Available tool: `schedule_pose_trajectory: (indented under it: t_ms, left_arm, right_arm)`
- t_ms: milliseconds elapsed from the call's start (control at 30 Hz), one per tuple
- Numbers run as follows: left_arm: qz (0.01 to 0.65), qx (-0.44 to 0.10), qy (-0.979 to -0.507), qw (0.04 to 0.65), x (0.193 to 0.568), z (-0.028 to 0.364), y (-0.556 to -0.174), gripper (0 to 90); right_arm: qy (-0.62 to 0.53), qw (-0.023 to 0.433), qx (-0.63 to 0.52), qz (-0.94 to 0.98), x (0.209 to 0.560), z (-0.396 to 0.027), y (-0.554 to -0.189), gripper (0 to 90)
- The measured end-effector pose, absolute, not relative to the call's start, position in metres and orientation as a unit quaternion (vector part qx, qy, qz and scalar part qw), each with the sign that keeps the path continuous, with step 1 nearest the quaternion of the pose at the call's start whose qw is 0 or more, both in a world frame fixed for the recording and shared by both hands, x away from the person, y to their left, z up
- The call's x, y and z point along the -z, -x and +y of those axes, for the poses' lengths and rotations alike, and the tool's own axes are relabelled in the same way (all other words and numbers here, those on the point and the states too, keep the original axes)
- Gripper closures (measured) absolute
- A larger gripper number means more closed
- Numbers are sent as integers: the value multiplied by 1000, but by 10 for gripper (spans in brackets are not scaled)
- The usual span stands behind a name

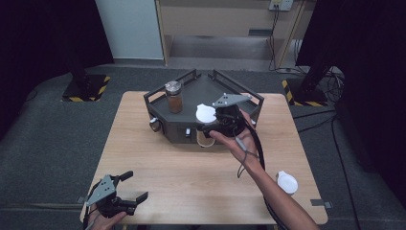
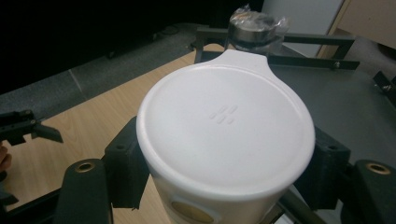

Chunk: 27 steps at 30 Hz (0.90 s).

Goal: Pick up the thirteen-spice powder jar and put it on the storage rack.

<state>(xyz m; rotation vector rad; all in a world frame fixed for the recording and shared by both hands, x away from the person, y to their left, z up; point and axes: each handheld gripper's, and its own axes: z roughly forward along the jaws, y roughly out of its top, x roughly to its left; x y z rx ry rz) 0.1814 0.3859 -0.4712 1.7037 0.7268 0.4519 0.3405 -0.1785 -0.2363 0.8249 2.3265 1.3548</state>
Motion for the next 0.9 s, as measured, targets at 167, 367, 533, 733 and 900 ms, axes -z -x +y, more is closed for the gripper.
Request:
schedule_pose_trajectory:
  t_ms: [167, 367, 533, 733, 900]
  left_arm:
    - [311, -193, -729, 579, 471, 386, -182, 22]
    - [311, -193, -729, 579, 471, 386, -182, 22]
    - [311, -192, -729, 579, 471, 386, -182, 22]
    - [310, -192, -729, 579, 471, 386, -182, 22]
    - [310, -192, -730, 579, 471, 386, -182, 22]
  right_arm:
    - [-295, 173, -469, 814, 223, -173, -351, 305]
    - [-304, 173, -469, 811, 216, -171, -367, 305]
    - [-315, 177, -468, 807, 215, -167, -381, 305]
    - [-326, 184, -464, 803, 214, -159, -398, 305]
    - [-338, 189, -460, 799, 216, -154, -411, 305]
